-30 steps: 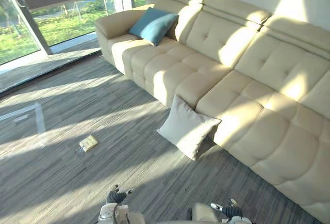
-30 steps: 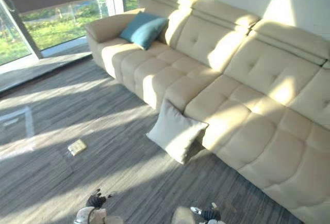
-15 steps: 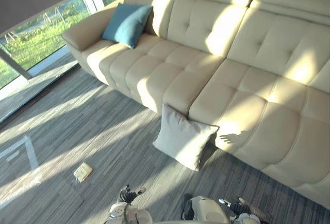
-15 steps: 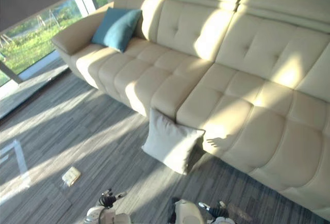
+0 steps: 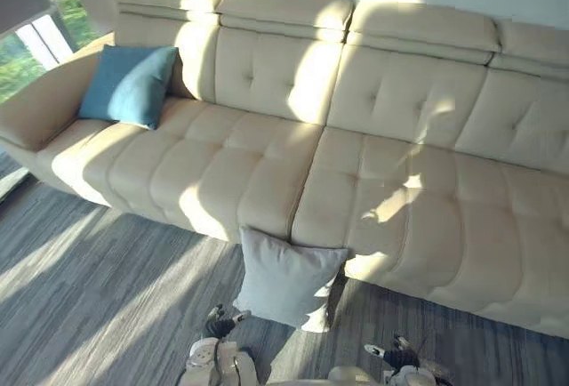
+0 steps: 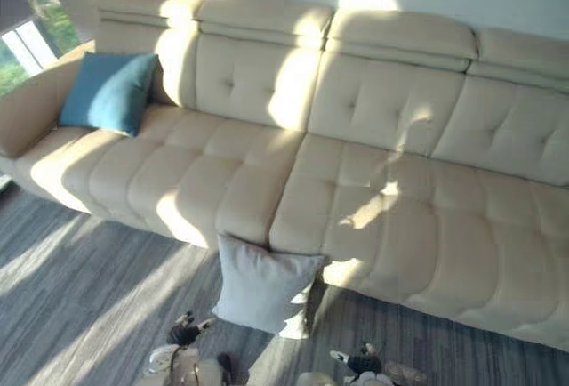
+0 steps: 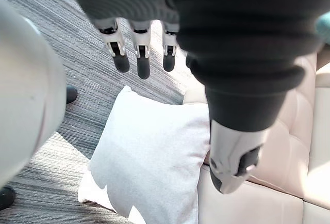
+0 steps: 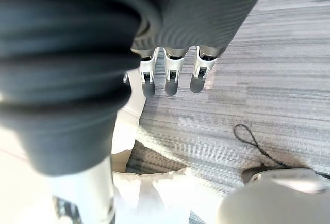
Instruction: Pick up cushions and gather them together orderly.
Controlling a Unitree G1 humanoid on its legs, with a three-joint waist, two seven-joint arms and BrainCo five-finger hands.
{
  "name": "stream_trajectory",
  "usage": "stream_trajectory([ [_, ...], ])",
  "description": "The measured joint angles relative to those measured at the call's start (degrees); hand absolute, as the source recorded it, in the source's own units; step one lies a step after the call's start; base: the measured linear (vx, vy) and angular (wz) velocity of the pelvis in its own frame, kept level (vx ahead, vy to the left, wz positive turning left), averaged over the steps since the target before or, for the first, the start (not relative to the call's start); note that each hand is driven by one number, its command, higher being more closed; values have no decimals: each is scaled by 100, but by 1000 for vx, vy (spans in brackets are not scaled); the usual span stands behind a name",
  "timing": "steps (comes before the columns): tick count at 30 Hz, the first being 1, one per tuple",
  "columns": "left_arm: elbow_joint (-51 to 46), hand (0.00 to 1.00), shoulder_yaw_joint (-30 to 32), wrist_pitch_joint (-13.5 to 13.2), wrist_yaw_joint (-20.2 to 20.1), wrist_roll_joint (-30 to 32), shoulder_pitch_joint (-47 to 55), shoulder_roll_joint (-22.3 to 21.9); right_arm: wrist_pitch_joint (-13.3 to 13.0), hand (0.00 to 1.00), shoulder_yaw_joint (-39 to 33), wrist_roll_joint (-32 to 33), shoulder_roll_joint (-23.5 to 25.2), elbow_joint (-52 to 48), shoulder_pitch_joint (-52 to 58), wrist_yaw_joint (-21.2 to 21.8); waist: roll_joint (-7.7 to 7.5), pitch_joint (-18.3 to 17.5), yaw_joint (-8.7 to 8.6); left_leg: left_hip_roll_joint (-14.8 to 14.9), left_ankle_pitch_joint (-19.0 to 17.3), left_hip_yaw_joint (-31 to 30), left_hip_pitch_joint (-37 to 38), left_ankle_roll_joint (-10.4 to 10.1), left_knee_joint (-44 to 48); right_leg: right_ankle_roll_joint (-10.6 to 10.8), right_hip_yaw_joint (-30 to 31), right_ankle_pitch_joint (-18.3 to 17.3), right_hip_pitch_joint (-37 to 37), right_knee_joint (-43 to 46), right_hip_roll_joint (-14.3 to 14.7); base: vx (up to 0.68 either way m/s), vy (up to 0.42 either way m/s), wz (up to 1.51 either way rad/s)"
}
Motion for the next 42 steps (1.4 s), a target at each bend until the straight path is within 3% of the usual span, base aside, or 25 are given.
stream_trajectory([
  [4, 107, 0, -29, 0, 2, -1, -19, 0, -38, 0, -5, 2, 10, -1, -21, 6, 28, -17, 51, -130, -36, 366, 317, 75, -282, 48, 152, 149, 38, -186, -129, 77, 134, -48],
  [7, 187, 0, -120, 0, 3, -2, -18, -4, -59, 0, -1, 3, -5, 66, -127, 7, 140, -77, 76, -86, 33, 666, 508, 146, -640, 64, 157, 274, -181, -90, -108, 7, 38, -59],
  [9, 234, 0, -198, 0, 5, -12, -37, -23, -67, 0, 105, 6, -63, 220, -351, 6, 349, 8, 96, 43, 145, 1038, 778, 111, -986, 144, -389, 392, -662, 679, -73, -48, -5, -89],
  [11, 327, 0, -196, 8, 13, -19, -73, -10, -86, 0, 122, 10, -63, 229, -507, 11, 420, 121, 59, 74, 112, 1043, 1021, 160, -1248, 78, -877, 437, -1240, 1822, -169, -50, -40, -46],
  [12, 351, 0, -274, 10, 18, -20, -69, 33, -121, 0, 131, 12, -75, 237, -515, 0, 444, 137, 2, 118, 130, 992, 1070, 118, -1274, -110, -941, 176, -1381, 1759, -132, -4, -95, 4],
  [13, 353, 0, -373, 9, 21, -13, -64, 97, -123, 0, 163, 10, -68, 243, -506, -16, 377, 132, -9, 99, 117, 935, 1068, 33, -1266, -122, -915, 238, -1357, 1345, -100, 18, -100, 45],
  [14, 382, 0, -538, 1, 5, -2, -94, 259, -135, 0, 216, 27, -73, 272, -473, -17, 171, 140, -48, -61, 89, 608, 1020, -50, -1278, -317, -877, 390, -1236, 803, -154, 54, -135, 58],
  [19, 441, 0, -573, -5, 13, -2, -174, 144, -135, 0, 109, 50, -174, 294, -514, -32, 367, 186, -56, 166, 321, 112, 882, -182, -1390, -388, -1283, 422, -1109, 435, 88, 125, -131, 31],
  [23, 347, 0, -469, 0, 48, -20, -237, 103, -127, 0, 112, 51, -157, 226, -548, -119, 343, 313, -28, 284, 165, 80, 679, -261, -994, -387, -1429, 417, -1039, 415, 144, 104, -69, 11],
  [26, 13, 0, -450, -2, 209, -268, -636, 50, -125, 0, 133, 229, -175, 12, -808, -228, 303, 790, 6, 415, -260, -57, -379, -194, 433, -388, -1509, 370, -1657, 1029, 36, -66, -6, 18],
  [28, -291, 0, -407, -6, 370, -523, -986, 117, -134, 0, 162, 352, -210, -291, -1075, -291, 273, 1179, 89, 489, -573, -76, -1129, -111, 1377, -463, -1504, 146, -2268, 1728, -81, -145, 29, 4],
  [33, -974, 0, -14, -137, 805, -1189, -1655, 417, -251, 0, 145, 975, -406, -924, -1766, -637, 262, 1639, 82, 667, -1236, -253, -2850, -20, 3031, -593, -1489, -374, -3798, 3105, -224, -190, 15, 6],
  [37, -1093, 0, 442, -232, 1106, -1551, -2321, 600, -271, 0, -42, 1332, -600, -976, -2570, -890, 242, 1958, 66, 675, -1407, -411, -4097, 89, 3920, -658, -1462, -537, -4981, 3990, -392, -208, -10, 14],
  [42, -1282, 0, 951, -261, 1285, -2006, -3137, 1177, -302, 0, -282, 1459, -1038, -1381, -3861, -1102, 206, 2272, 33, 742, -1438, -526, -5929, 101, 4972, -690, -1338, -557, -6794, 4994, -494, -165, -3, 0],
])
